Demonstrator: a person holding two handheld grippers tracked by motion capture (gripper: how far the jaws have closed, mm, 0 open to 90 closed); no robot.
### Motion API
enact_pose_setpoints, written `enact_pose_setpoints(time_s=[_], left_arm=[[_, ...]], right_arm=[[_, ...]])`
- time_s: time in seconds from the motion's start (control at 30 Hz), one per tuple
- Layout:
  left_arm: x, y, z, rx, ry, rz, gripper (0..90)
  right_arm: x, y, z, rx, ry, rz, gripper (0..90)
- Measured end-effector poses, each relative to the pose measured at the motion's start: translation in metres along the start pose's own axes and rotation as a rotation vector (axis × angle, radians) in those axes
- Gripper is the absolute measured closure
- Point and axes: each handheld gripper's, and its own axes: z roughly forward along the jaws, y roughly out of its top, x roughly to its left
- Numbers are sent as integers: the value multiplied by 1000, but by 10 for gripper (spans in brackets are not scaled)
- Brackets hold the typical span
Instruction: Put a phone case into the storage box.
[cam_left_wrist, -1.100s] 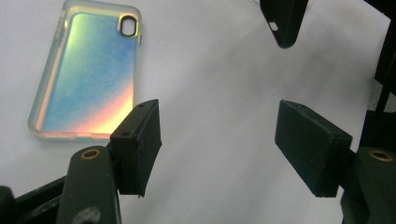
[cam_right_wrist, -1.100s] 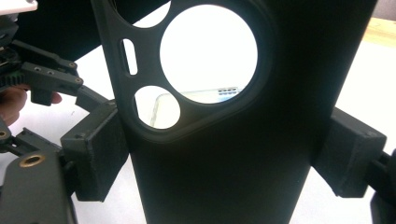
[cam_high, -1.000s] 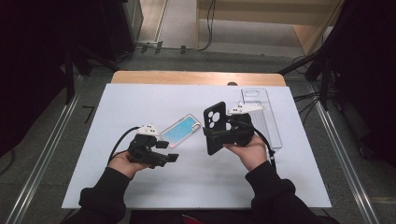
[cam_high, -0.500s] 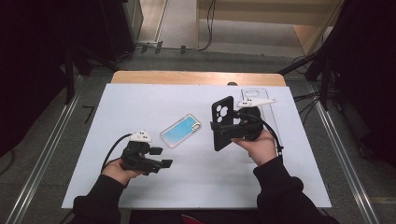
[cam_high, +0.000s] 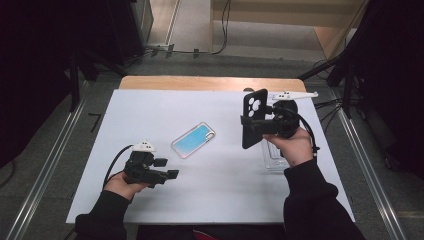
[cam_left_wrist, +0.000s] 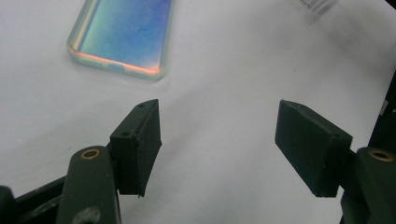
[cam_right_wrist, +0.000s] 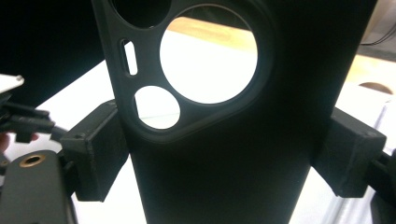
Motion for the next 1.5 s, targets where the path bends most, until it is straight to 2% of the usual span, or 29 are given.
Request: enact_pose_setpoints(time_s=[0.2,0.23,0.43,0.6,0.73,0.77,0.93,1.07,1.3,1.5], left_arm=[[0,-3,-4,-6,10,-15,311],[0,-4,-4,-12,8,-23,311],[0,-9,-9,-18,18,-36,311],[0,-11,-11,-25,25,-45,311],[0,-13,-13,-32,30,-45,311],[0,-14,-13,-35,33,-47,311],[1,-16,-13,-27,40,-50,311],[1,-17,-13,-29,39,-50,311],[2,-17,-12,-32,38,-51,311],[2,-17,-12,-29,41,-52,311]], right_arm=[[-10,8,-10,-26,-20,16,124],[-15,11,-15,-38,-41,21,125],[-29,17,-24,-73,-81,36,125],[-37,19,-27,-88,-106,50,125],[-44,19,-28,-95,-150,56,125],[-48,19,-27,-101,-171,65,125],[-55,18,-26,-105,-199,80,125],[-66,17,-23,-119,-262,82,125],[-80,15,-15,-109,-299,110,125],[-100,13,5,-93,-309,168,124]])
